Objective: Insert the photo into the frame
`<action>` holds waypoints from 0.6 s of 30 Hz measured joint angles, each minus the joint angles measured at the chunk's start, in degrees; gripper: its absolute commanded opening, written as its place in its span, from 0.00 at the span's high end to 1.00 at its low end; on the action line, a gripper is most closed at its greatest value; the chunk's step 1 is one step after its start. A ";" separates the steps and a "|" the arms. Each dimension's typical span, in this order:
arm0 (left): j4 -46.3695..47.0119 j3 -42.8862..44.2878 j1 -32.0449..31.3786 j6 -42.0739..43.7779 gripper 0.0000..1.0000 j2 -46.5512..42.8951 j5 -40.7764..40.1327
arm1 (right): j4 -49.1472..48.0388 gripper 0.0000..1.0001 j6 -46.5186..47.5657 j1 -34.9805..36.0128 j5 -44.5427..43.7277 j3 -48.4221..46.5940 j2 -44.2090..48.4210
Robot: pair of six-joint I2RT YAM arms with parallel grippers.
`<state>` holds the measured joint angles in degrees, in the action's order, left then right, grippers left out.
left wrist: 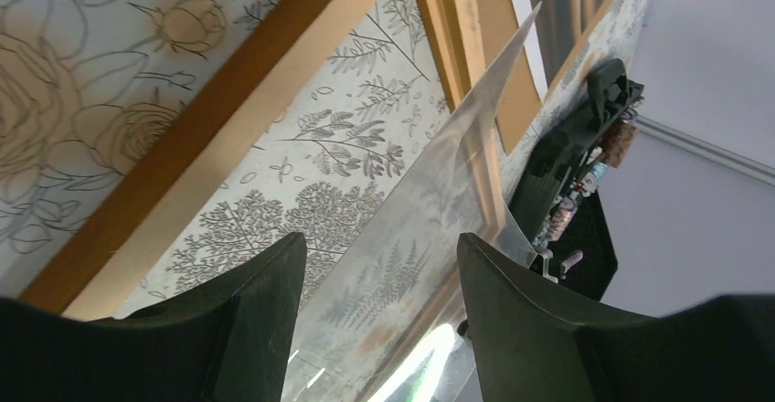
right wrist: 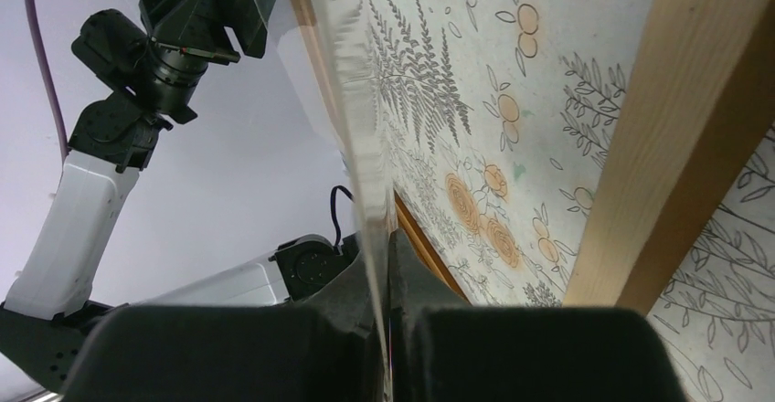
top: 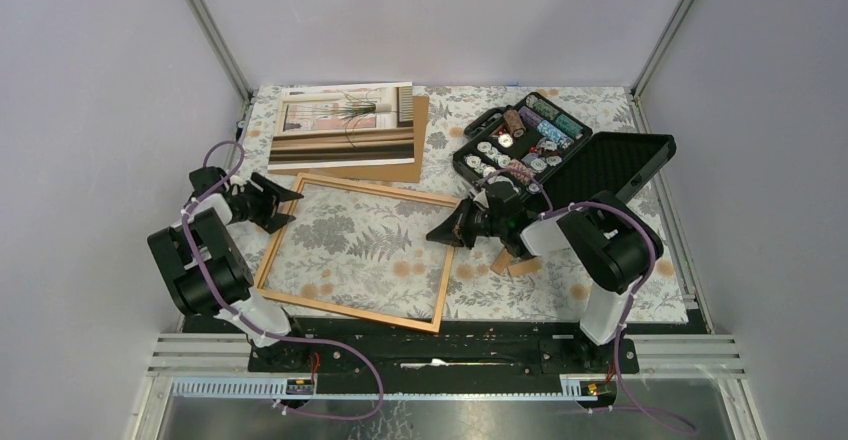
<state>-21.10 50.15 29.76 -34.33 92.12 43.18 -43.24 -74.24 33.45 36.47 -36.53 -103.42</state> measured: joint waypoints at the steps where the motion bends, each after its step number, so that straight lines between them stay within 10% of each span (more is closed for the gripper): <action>1: -0.04 0.00 0.09 0.09 0.34 0.00 -0.44 | -0.04 1.00 -0.17 0.22 -0.13 0.00 -0.33; 18: 0.35 0.00 1.33 1.38 0.34 2.40 -5.57 | -3.15 1.00 -1.88 2.23 -2.05 -1.25 -4.66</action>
<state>-20.75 50.15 31.09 -32.95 94.52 37.60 -46.39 -76.12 35.68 34.41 -37.78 -108.07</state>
